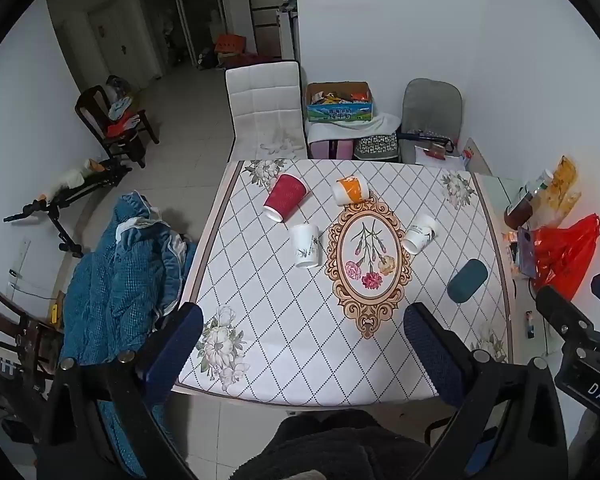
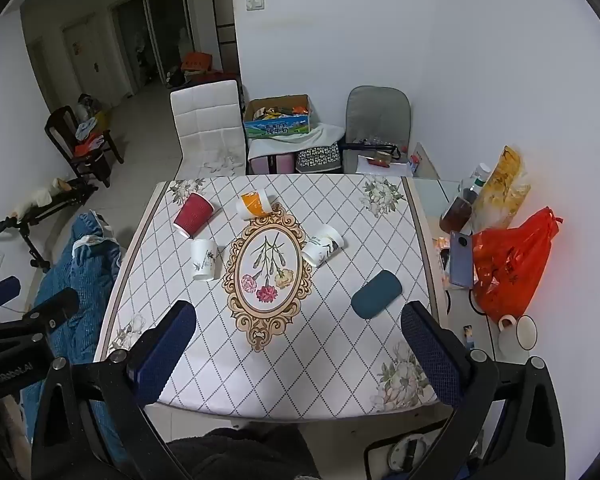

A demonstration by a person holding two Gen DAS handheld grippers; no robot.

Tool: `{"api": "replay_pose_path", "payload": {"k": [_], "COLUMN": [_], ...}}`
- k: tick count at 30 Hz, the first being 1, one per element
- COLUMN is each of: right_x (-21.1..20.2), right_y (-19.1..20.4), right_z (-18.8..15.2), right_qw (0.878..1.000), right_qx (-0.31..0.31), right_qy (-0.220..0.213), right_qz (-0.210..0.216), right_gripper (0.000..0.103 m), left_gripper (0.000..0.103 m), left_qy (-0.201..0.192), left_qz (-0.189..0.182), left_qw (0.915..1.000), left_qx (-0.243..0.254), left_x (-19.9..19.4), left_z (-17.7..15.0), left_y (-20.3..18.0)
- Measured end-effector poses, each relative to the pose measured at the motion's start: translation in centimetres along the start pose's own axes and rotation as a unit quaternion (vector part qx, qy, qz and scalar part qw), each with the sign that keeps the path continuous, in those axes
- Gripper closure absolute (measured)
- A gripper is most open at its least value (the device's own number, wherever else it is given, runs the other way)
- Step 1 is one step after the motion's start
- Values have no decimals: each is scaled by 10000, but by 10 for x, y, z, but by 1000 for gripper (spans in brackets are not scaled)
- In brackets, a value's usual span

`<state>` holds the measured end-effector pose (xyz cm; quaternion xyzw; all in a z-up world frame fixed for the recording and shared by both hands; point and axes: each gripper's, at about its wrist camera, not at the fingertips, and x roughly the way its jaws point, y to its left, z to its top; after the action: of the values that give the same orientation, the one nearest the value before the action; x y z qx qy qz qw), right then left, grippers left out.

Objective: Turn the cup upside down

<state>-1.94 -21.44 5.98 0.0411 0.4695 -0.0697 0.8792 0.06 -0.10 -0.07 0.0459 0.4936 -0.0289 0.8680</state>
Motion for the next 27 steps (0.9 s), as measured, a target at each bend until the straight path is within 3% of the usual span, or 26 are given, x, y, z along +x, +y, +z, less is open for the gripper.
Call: {"api": "replay_pose_path", "payload": {"k": [27], "right_x": [-10], "right_y": [-4], "right_z": [-1], "right_qw": [10000], "right_qx": [38], "right_qy": [-7], "right_qz": [-16], "right_gripper": [0], "left_gripper": [0], "left_qy": [-66], "left_qz": [-47], "left_qw": [10000], "left_qx": [-46], "left_x": [-5], "left_z": [9], "left_y": [-2]}}
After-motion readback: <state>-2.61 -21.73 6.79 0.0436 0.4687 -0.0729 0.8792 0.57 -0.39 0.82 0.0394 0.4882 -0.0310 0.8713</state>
